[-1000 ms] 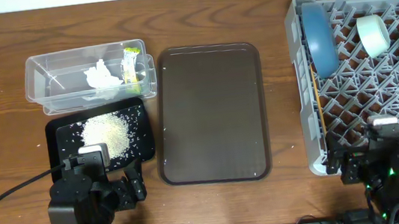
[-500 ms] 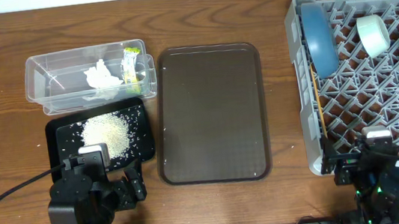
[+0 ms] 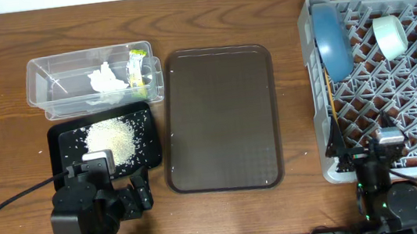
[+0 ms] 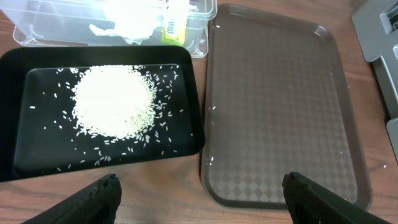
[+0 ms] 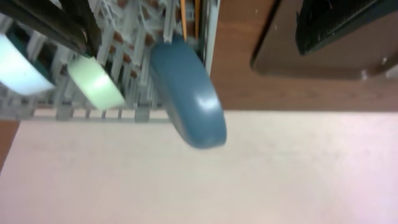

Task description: Sort waste into correct bins and load items into the dishwasher rack

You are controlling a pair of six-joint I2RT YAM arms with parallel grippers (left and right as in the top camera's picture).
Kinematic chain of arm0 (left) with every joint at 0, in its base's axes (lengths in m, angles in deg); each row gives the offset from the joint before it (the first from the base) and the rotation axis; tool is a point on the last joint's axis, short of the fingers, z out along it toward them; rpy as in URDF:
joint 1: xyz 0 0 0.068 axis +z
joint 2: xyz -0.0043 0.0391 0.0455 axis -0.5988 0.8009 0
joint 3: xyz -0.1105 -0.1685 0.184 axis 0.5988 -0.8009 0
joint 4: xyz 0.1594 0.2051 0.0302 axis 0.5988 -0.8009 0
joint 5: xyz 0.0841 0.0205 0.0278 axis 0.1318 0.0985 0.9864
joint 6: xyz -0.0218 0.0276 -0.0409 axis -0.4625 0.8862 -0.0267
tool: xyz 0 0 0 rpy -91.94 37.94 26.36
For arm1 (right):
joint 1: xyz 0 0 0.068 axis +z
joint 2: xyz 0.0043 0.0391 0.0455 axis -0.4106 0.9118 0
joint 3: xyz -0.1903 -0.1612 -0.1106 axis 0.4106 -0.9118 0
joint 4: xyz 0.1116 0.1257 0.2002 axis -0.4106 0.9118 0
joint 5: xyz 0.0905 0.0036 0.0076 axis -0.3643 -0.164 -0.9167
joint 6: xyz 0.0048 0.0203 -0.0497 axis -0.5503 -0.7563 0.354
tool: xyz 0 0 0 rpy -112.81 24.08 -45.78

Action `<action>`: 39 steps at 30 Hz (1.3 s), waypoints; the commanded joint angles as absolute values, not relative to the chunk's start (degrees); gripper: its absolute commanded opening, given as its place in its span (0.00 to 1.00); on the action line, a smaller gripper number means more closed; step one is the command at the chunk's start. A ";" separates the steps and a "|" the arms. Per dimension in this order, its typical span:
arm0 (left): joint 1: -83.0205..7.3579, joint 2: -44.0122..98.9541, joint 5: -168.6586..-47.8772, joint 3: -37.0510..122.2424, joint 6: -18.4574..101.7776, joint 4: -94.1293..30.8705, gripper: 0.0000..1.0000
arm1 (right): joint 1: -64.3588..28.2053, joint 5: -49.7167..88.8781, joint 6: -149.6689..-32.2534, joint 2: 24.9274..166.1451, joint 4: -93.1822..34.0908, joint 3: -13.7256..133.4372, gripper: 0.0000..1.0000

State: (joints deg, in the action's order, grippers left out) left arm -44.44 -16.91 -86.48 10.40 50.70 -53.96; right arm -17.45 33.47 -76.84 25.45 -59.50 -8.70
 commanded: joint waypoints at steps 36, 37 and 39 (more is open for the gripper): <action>-44.53 -16.91 -86.02 10.07 49.98 -53.91 0.86 | -16.34 28.73 -74.20 25.04 -58.19 -13.70 0.99; -44.53 -16.89 -86.02 10.07 49.98 -53.91 0.86 | -16.34 28.71 -74.20 25.04 -58.19 -13.70 0.99; -44.53 -16.89 -86.02 10.07 49.98 -53.91 0.86 | -16.34 28.73 -74.20 25.04 -58.19 -13.70 0.99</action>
